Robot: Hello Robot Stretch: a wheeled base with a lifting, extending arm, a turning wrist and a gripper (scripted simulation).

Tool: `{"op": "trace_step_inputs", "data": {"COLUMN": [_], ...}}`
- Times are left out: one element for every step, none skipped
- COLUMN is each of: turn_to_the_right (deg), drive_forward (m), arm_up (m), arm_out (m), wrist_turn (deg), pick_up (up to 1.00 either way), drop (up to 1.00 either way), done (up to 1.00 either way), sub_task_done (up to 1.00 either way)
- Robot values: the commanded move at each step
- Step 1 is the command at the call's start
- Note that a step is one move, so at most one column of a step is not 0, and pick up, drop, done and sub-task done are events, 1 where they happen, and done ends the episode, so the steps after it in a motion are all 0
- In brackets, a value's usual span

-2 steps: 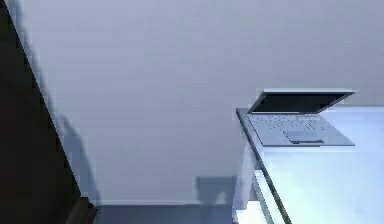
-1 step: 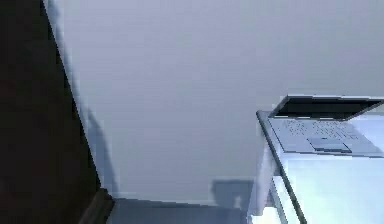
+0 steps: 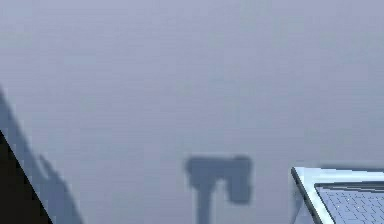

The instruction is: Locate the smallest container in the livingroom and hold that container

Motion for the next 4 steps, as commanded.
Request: {"op": "trace_step_inputs", "data": {"turn_to_the_right": [0.0,0.0,0.0,0.0], "drive_forward": [0.00,0.00,0.00,0.00], "arm_up": [0.50,0.38,0.00,0.00], "arm_out": [0.00,0.00,0.50,0.00], "wrist_turn": [0.0,0.0,0.0,45.0], "pick_up": [0.00,0.00,0.00,0.00], "drop": [0.00,0.00,0.00,0.00], "done": [0.00,0.00,0.00,0.00], "sub_task_done": [0.00,0.00,0.00,0.00]}}
